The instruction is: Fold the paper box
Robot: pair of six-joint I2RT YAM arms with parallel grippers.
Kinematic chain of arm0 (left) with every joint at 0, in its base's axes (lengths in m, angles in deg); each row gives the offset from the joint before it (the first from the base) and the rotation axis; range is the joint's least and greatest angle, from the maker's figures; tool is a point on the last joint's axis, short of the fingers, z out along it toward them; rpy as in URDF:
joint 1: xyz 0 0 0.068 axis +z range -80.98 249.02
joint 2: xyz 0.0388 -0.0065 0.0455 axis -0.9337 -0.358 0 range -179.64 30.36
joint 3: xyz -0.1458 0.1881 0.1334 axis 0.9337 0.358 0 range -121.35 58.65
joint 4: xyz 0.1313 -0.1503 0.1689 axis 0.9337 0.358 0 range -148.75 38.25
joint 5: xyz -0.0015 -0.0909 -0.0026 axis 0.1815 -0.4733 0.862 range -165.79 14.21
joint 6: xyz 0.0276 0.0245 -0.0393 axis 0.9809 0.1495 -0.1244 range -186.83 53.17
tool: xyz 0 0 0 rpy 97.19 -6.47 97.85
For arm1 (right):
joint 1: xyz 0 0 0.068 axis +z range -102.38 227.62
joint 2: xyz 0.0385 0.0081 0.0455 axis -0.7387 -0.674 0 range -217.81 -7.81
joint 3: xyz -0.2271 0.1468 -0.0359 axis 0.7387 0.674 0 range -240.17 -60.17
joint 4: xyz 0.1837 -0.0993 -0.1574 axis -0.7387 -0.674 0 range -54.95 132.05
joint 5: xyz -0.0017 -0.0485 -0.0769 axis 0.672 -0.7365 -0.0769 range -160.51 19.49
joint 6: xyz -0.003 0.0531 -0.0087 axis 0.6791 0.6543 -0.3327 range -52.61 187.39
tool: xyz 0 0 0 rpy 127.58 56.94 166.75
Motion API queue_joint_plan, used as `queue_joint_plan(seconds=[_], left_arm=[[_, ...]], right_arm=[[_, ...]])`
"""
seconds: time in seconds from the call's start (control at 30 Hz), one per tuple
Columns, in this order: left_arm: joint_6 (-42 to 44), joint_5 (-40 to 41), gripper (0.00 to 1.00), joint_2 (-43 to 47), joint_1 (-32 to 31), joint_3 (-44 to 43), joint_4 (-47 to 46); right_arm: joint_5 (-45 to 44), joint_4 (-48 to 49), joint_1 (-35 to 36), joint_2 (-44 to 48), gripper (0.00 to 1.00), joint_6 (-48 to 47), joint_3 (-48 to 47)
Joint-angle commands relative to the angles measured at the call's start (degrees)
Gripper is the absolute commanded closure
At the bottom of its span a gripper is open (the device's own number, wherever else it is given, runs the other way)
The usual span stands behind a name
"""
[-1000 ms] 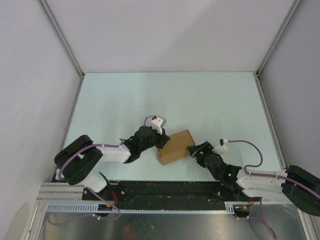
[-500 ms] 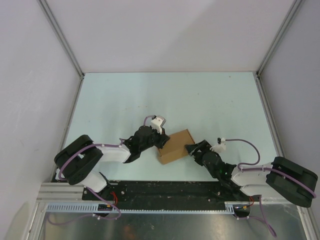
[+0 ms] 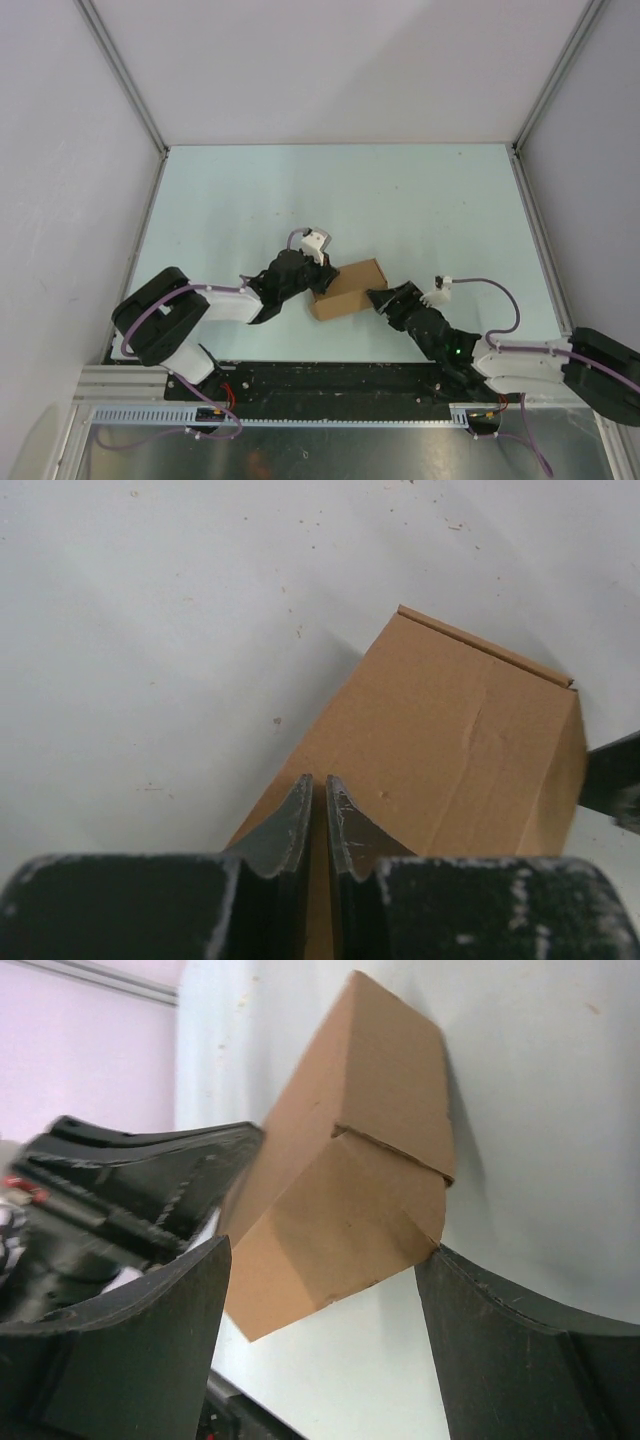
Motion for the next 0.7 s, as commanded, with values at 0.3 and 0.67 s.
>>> queue_joint_plan(seconds=[0.3, 0.67], left_arm=[[-0.25, -2.11, 0.88, -2.76, -0.12, -0.73, 3.1], [-0.96, 5.44, 0.86, 3.46, -0.12, 1.81, 3.28]], right_arm=[[-8.04, -22.23, 3.33, 26.65, 0.21, -0.21, 7.84], [-9.79, -36.63, 4.47, 24.9, 0.22, 0.49, 2.84]])
